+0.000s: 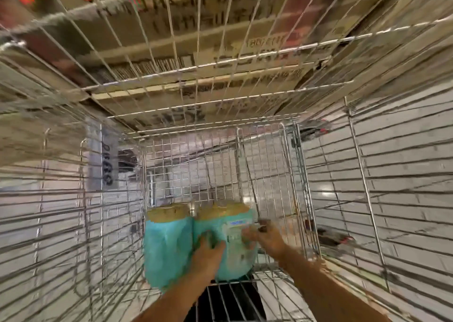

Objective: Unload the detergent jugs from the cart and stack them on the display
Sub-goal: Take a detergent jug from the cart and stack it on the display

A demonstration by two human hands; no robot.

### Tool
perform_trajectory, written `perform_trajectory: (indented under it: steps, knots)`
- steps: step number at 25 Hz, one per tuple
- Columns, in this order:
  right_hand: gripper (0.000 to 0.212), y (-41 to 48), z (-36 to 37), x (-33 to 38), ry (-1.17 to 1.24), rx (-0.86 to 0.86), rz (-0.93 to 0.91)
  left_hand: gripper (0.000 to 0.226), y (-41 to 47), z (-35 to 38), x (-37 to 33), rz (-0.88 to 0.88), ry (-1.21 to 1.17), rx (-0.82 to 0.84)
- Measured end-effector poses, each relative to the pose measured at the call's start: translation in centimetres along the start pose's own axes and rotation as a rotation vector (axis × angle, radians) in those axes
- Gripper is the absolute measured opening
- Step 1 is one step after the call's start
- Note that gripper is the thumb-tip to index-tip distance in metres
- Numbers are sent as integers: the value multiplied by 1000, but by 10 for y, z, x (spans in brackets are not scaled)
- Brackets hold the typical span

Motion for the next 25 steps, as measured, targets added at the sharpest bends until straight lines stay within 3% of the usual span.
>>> perform_trajectory:
  steps: [1, 4, 7, 13, 15, 20, 25]
  knots:
    - [32, 6, 4, -11, 9, 28, 18, 54, 6, 5, 2, -13, -36, -10]
    - [63, 20, 8, -39, 61, 72, 29, 62, 23, 14, 4, -65, -181, 12]
    - [57, 21, 12, -43, 161, 153, 60, 60, 36, 19, 1, -46, -348, 41]
    - [81, -8, 9, -23, 169, 147, 38, 66, 23, 17, 6, -15, -337, 67]
    - [77, -25, 6, -10, 193, 84, 17, 67, 7, 6, -4, 19, -320, 54]
    - [57, -72, 16, 61, 249, 143, -105, 83, -50, -51, -50, 169, -101, -131]
    - [29, -147, 25, 159, 212, 206, -345, 69, -148, -124, -106, 377, -61, -371]
Point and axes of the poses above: each hand's wrist, its own y-axis towards the middle knuckle, its own z-axis out of the palm, x = y × z, the point moved 5 cm from there along y, towards the middle knuckle, and after that the axes turned 10 degrees about y, right-handed, at the moved point
